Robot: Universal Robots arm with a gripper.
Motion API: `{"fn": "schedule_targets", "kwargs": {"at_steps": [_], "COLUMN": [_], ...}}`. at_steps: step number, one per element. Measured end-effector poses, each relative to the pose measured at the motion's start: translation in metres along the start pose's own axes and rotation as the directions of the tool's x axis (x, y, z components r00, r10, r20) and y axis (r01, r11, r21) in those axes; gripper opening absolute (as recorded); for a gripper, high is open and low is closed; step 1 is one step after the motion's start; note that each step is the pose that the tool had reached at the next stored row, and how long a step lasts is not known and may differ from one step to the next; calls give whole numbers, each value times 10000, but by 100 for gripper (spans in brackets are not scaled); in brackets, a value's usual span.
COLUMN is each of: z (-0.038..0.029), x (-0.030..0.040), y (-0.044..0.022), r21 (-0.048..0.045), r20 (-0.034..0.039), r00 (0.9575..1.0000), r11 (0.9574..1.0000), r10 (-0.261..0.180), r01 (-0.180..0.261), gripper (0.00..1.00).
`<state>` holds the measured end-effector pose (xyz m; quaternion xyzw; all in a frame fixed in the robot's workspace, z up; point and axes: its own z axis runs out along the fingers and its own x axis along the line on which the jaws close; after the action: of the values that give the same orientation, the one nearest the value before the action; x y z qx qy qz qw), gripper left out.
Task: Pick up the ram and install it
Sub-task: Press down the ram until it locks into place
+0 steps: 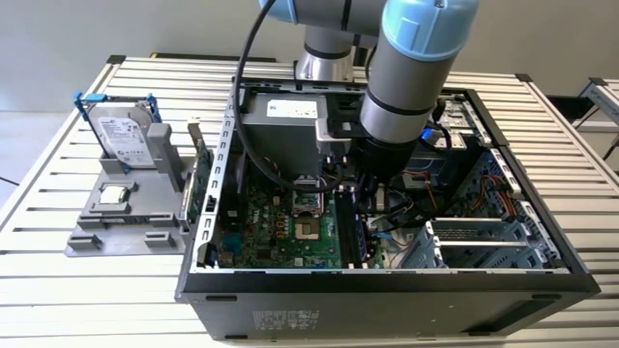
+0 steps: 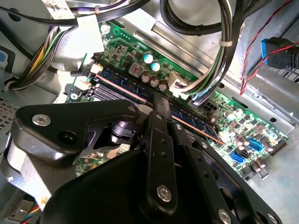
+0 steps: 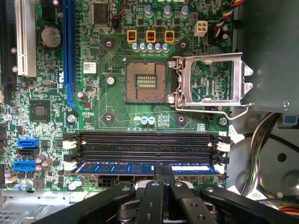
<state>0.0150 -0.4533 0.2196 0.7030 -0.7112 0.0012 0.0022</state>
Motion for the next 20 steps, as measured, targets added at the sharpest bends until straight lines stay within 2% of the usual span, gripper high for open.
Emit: {"fn": "schedule_targets", "kwargs": {"at_steps": [6, 14, 16, 18, 20], "z": [35, 26, 16, -23, -60], "x": [12, 8, 10, 7, 10], "y": [-2, -3, -2, -2, -2], "r21": [-12, -17, -11, 0, -4], "r20": [-25, -40, -19, 22, 5], "r00": [10000, 10000, 10000, 10000, 10000], "r11": [10000, 10000, 10000, 10000, 10000], "r10": [-1, -1, 0, 1, 0], "r01": [1, 1, 0, -1, 0], "gripper": [0, 0, 0, 0, 0]}}
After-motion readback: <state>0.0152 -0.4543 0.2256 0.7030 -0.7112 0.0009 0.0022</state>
